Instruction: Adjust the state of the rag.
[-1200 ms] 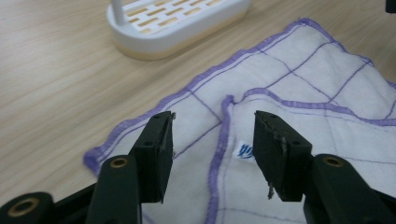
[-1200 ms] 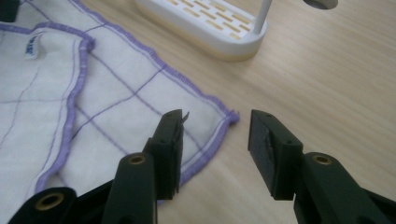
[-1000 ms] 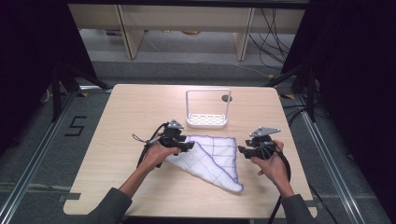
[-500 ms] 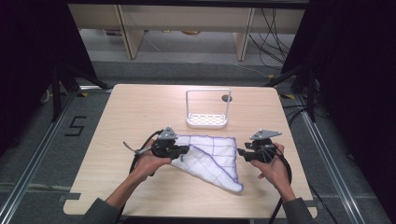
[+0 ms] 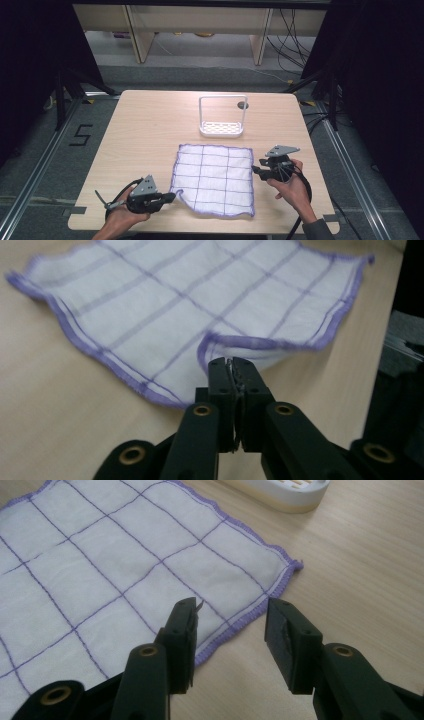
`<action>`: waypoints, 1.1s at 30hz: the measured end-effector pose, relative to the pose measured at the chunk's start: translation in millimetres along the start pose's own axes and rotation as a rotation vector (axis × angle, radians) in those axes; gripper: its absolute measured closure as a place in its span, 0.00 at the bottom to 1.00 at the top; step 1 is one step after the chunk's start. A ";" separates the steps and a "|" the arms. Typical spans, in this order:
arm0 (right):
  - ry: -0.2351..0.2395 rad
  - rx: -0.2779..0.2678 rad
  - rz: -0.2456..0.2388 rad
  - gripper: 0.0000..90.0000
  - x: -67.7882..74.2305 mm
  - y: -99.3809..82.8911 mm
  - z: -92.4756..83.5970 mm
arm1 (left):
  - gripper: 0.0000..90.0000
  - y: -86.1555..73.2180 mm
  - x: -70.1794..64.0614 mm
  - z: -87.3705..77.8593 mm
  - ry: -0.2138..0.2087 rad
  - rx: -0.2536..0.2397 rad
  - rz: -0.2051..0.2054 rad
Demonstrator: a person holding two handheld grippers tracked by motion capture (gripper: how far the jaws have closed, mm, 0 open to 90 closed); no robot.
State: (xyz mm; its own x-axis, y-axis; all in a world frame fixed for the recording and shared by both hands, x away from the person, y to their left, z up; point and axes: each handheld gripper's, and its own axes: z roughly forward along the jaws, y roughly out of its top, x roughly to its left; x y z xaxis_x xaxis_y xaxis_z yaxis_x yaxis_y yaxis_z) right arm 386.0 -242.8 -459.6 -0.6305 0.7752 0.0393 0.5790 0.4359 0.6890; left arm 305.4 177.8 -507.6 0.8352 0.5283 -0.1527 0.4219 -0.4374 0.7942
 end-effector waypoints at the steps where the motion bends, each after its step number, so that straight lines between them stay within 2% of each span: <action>1: -0.001 0.006 0.002 0.63 0.0 -0.2 0.6 | 0.89 -4.1 -0.2 -1.7 0.009 0.027 0.012; 2: -0.006 -0.001 -0.009 0.63 -1.5 -0.9 2.1 | 0.87 -7.3 -3.1 -2.2 -0.003 0.020 -0.013; 3: -0.002 0.004 -0.004 0.63 -2.0 -0.9 1.8 | 0.84 -8.8 -3.1 -5.2 -0.008 0.034 0.006; 5: -0.008 0.003 -0.004 0.62 -4.4 -1.4 2.9 | 0.74 -8.1 -5.8 -12.9 0.000 0.004 -0.020; 6: -0.008 0.007 0.016 0.62 -4.9 -1.3 2.2 | 0.72 -5.9 -4.7 -16.9 -0.004 -0.022 -0.026; 7: -0.011 -0.001 0.011 0.62 -7.0 -1.5 3.7 | 0.70 -2.3 -0.9 -21.7 0.008 -0.030 -0.017; 8: -0.010 0.000 0.019 0.62 -8.2 -0.8 4.5 | 0.67 2.0 2.0 -24.1 0.030 -0.069 -0.041; 9: -0.014 0.004 0.029 0.62 -9.4 -0.4 5.3 | 0.64 7.3 8.4 -27.3 0.037 -0.071 -0.043; 11: -0.023 -0.005 0.009 0.62 -13.1 0.5 9.4 | 0.63 17.4 20.6 -26.7 0.072 -0.100 -0.057; 12: -0.029 0.008 0.035 0.62 -12.8 1.4 9.5 | 0.61 23.6 28.4 -25.7 0.087 -0.090 -0.069; 13: -0.036 -0.001 0.023 0.61 -14.9 1.4 11.5 | 0.59 28.9 35.5 -22.2 0.108 -0.097 -0.093; 15: -0.041 0.004 0.029 0.61 -17.7 2.3 14.0 | 0.56 39.0 50.4 -13.7 0.132 -0.080 -0.096; 17: -0.040 -0.004 0.037 0.60 -20.0 2.4 16.7 | 0.50 46.1 63.0 -0.5 0.122 -0.081 -0.154; 18: -0.041 -0.009 0.039 0.60 -21.5 2.5 18.1 | 0.48 49.4 67.9 4.7 0.142 -0.054 -0.154; 19: -0.033 -0.004 0.042 0.60 -23.3 3.0 18.9 | 0.47 52.4 72.6 9.8 0.144 -0.043 -0.155; 20: -0.023 -0.016 0.058 0.60 -24.1 3.9 20.3 | 0.46 55.4 77.8 14.2 0.162 -0.030 -0.137; 21: -0.026 -0.010 0.055 0.60 -26.1 4.1 21.8 | 0.45 58.4 81.9 19.7 0.171 -0.031 -0.153; 22: -0.030 -0.009 0.054 0.60 -27.4 5.0 23.2 | 0.44 61.7 87.9 22.8 0.172 -0.005 -0.149; 23: -0.030 -0.007 0.066 0.59 -28.5 6.7 24.3 | 0.43 65.4 93.2 28.2 0.185 -0.006 -0.159; 25: -0.048 -0.017 0.055 0.59 -33.3 10.4 27.6 | 0.43 71.2 100.1 35.0 0.201 0.006 -0.165; 26: -0.048 -0.014 0.063 0.59 -34.9 12.4 29.1 | 0.43 74.3 103.2 38.8 0.212 -0.005 -0.179; 30: -0.056 -0.035 0.050 0.59 -43.9 20.5 35.9 | 0.43 85.3 116.8 50.1 0.235 0.025 -0.169; 32: -0.049 -0.021 0.066 0.59 -46.9 25.1 38.3 | 0.43 88.6 122.0 54.9 0.234 0.033 -0.175; 33: -0.057 -0.038 0.043 0.60 -50.0 26.4 42.0 | 0.43 90.2 124.7 56.9 0.236 0.045 -0.173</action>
State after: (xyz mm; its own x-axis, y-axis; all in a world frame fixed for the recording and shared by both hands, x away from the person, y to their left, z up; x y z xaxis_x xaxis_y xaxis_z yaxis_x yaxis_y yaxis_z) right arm 454.5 -250.8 -473.8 -0.5746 0.8179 0.0287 0.5841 0.3852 0.7145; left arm 467.7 162.8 -488.5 0.6464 0.7503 -0.1386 0.5705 -0.3547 0.7408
